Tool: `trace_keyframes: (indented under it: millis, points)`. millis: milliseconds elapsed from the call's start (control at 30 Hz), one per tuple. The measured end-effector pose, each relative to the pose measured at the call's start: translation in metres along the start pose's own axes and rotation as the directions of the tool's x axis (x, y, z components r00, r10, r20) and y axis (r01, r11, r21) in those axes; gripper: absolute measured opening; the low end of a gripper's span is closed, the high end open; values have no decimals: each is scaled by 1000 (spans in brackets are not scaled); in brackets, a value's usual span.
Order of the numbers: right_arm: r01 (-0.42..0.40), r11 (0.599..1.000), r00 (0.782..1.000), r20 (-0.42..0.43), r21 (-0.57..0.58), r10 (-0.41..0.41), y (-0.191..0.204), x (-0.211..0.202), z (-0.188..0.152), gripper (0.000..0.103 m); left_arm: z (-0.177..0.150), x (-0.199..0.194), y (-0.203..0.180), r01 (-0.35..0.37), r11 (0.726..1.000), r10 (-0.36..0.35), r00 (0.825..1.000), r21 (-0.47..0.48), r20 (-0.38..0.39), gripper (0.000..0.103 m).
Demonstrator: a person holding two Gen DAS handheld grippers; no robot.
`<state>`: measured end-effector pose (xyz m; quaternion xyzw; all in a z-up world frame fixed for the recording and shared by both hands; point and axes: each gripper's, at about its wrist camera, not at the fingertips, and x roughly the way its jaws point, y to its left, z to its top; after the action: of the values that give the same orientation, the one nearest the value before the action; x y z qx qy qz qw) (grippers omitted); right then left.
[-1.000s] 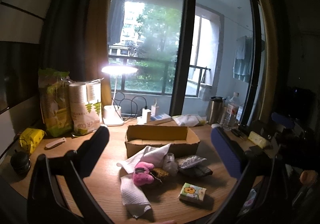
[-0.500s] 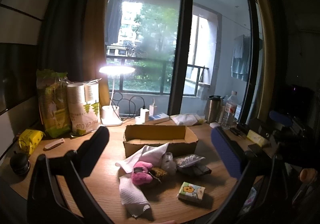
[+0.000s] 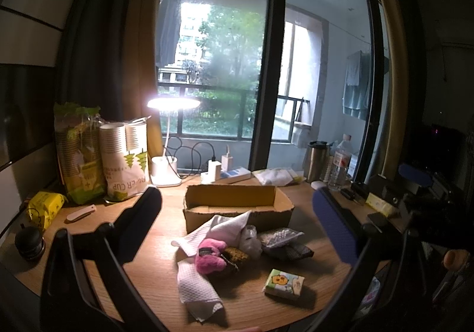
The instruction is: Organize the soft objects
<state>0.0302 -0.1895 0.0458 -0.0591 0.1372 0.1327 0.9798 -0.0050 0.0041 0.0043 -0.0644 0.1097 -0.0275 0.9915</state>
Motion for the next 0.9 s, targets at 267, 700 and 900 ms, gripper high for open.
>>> trace_keyframes:
  millis: [267, 700, 900]
  points:
    - [-2, 1000, 1000, -5, -3, 2, 2, 1, -2, 100, 0, -2, 0, -3, 1000, 3, 1000, 1, 3, 102]
    - [-3, 1000, 1000, -14, 2, 3, 3, 3, -3, 100, 0, -2, 1, -4, 1000, 4, 1000, 3, 4, 102]
    - [2, 1000, 1000, -28, 8, -2, -1, 8, -7, 100, -5, 4, 6, -17, 1000, 17, 1000, 8, -23, 102]
